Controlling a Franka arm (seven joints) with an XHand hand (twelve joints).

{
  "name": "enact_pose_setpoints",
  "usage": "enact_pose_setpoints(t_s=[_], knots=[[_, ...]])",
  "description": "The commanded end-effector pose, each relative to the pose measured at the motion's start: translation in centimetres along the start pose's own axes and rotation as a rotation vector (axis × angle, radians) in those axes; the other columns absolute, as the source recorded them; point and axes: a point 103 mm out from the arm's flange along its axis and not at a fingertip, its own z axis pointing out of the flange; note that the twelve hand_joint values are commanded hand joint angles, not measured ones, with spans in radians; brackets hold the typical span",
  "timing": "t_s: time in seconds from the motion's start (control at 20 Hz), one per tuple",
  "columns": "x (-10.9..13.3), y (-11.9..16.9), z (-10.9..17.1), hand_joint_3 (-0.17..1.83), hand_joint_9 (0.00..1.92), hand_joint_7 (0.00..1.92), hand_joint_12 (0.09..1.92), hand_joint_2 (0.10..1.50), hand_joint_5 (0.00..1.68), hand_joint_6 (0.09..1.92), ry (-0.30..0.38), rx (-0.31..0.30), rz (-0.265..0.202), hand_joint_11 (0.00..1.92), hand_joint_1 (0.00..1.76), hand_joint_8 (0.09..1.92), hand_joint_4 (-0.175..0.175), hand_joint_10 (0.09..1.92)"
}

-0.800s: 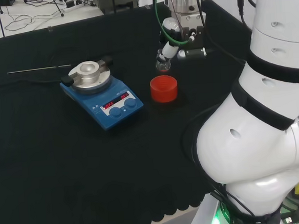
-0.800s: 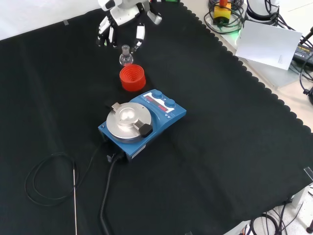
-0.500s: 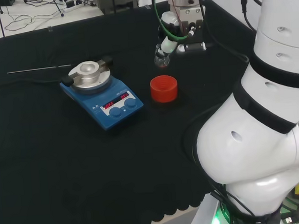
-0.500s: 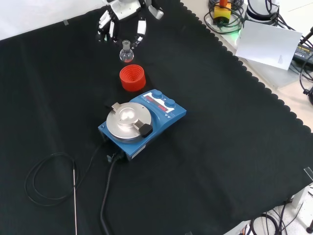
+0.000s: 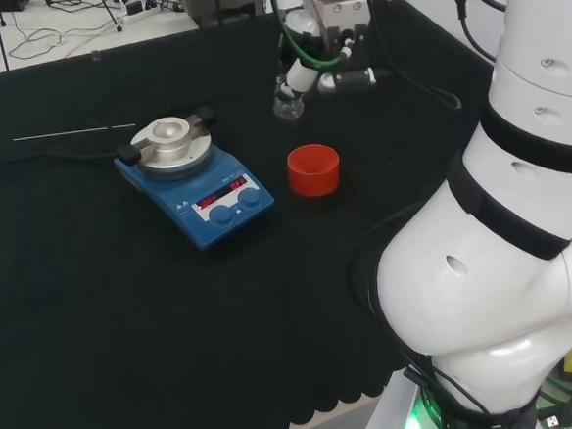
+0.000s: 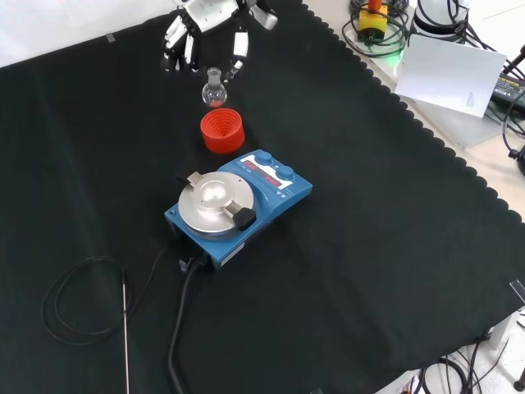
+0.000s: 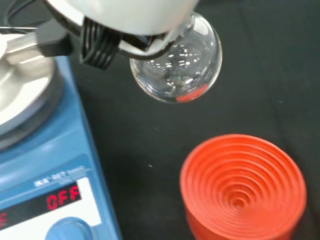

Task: Place the round-bottom flask on the heater.

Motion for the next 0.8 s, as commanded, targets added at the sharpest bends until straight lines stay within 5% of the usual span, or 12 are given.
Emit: enact_pose_setpoints(t_s=[0.05,0.45,0.8], knots=[[5.4,1.9,-0.4,0.81,0.62,0.3,1.32,0.62,1.19,0.89,-0.061,0.001,-0.085,0.42,1.15,0.64,-0.003,0.57],[12.0,5.2,-0.4,0.82,0.62,0.3,1.32,0.62,1.19,0.9,-0.1,0.005,-0.189,0.42,1.15,0.64,-0.002,0.57],[15.0,7.2,-0.1,0.82,0.62,0.3,1.32,0.62,1.19,0.9,-0.121,0.013,-0.223,0.42,1.15,0.64,-0.001,0.57]])
